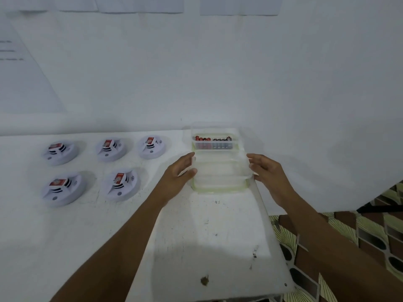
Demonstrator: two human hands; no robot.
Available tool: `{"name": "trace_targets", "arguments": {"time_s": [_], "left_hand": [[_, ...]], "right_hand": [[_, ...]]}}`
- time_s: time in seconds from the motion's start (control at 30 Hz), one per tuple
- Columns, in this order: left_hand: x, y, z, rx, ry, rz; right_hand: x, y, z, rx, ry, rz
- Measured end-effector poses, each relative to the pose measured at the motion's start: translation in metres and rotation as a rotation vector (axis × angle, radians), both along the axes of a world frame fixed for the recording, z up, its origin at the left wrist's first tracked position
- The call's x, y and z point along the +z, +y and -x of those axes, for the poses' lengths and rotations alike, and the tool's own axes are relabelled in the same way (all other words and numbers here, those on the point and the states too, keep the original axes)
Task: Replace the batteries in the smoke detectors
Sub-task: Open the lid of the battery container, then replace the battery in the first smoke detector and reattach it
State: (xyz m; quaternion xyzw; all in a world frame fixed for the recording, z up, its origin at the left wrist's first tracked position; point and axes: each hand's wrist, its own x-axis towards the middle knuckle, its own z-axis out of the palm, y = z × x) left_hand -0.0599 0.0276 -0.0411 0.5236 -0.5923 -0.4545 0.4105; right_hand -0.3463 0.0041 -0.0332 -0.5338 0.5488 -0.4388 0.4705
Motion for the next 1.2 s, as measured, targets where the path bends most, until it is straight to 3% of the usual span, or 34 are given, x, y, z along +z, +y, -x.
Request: {"name": "trace_targets", "arguments": {"time_s": [0.17,0.27,0.33,0.43,0.6,0.73,0.93,1.2], "left_hand": [[0.003,-0.001,-0.007,0.007,-0.056,0.064],[0.014,0.004,-0.022,0.061,-0.09,0.15],[0.021,0.01,-0.038,0.117,-0.225,0.253],[0.024,0.023,-0.072,0.182,-0.399,0.359],[0.004,0.047,-0.144,0.2,-0.539,0.404],[-0.018,0.058,-0.185,0.146,-0.583,0.288],[-0.031,0.052,-0.202,0.064,-0.498,0.271],[-0.024,0.047,-0.201,0.111,-0.389,0.285]], "right_hand": [[0.01,0.003,-0.012,-0.065,0.16,0.051],[0.018,0.016,-0.036,-0.157,0.309,0.329],[0.025,0.025,-0.059,-0.127,0.402,0.544],[0.032,0.039,-0.106,-0.037,0.446,0.656],[0.01,0.067,-0.191,0.107,0.495,0.627],[-0.025,0.073,-0.227,0.167,0.581,0.437],[-0.045,0.072,-0.244,0.143,0.823,0.424],[-0.047,0.074,-0.248,0.113,0.897,0.437]]}}
